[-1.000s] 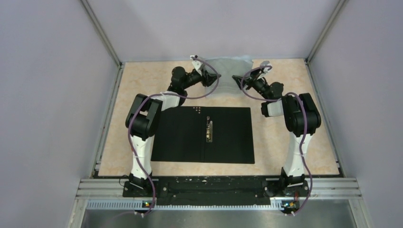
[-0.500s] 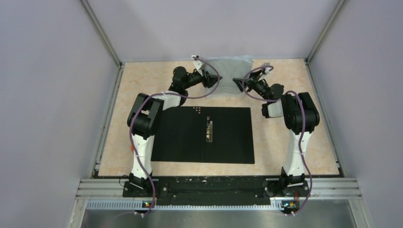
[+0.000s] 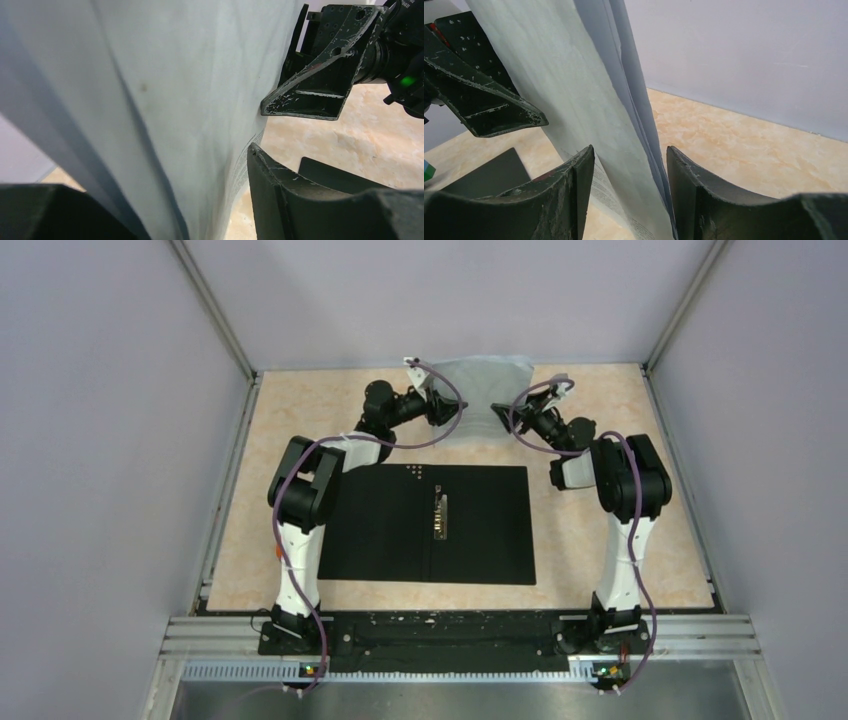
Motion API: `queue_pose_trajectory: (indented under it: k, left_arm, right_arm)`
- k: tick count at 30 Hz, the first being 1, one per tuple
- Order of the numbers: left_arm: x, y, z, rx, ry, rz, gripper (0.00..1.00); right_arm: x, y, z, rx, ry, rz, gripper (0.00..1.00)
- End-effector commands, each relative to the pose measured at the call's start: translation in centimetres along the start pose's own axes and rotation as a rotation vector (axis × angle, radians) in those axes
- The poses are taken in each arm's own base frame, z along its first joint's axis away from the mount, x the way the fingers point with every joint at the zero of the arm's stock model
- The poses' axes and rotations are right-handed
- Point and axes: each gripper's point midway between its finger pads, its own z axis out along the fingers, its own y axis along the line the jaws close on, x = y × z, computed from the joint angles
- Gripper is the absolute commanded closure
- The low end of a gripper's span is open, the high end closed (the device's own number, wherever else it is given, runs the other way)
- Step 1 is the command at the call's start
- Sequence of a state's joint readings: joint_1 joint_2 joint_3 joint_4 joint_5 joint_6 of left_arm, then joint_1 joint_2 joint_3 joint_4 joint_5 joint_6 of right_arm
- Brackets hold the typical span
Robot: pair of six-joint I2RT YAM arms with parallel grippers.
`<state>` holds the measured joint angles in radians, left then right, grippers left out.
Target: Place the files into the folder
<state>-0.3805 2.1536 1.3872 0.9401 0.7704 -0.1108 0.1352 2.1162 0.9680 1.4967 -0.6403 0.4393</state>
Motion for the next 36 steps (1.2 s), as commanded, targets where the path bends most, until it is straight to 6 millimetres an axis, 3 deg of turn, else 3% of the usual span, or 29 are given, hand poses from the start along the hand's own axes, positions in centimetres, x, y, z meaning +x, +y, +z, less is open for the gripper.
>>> queue_pose_trajectory:
  k: [1,5,14,16,19,22,28,33,36]
  left_arm:
    - [-3.2,-0.8,0.4,0.035,-0.049,0.04,0.49]
    - [-3.1,-1.0,0.6,0.046,-0.047,0.033,0.59]
    - [-3.6,-1.4,1.2,0.073,-0.052,0.032,1.0]
    - [-4.3,-1.8,1.3,0.088,-0.06,0.043,1.0]
    - [-7.3,-3.2,0.9,0.13,-0.074,0.076,1.0]
    - [-11.1,-5.3,-0.3,0.166,-0.064,0.117,1.0]
    - [-16.8,-11.4,-4.3,0.25,0.012,0.22,1.0]
    - [-21.6,-15.9,-7.2,0.318,0.022,0.188,1.0]
    - [-23.9,-17.9,-8.5,0.351,0.021,0.16,1.0]
  right_arm:
    - [-1.6,0.6,0.4,-0.019,-0.048,-0.035,0.46]
    - [-1.6,0.6,0.4,-0.018,-0.049,-0.037,0.47]
    - [-1.9,0.6,0.7,-0.027,-0.056,-0.033,0.48]
    - [-2.6,1.0,0.8,-0.038,-0.062,-0.038,0.47]
    - [-4.9,2.3,0.7,-0.062,-0.086,-0.06,0.45]
    - [-8.4,4.5,0.3,-0.093,-0.117,-0.096,0.41]
    - [-15.4,10.9,-1.8,-0.211,-0.18,-0.148,0.37]
    - [-19.6,15.9,-4.0,-0.303,-0.205,-0.165,0.37]
    - [-21.1,18.4,-5.1,-0.349,-0.212,-0.177,0.37]
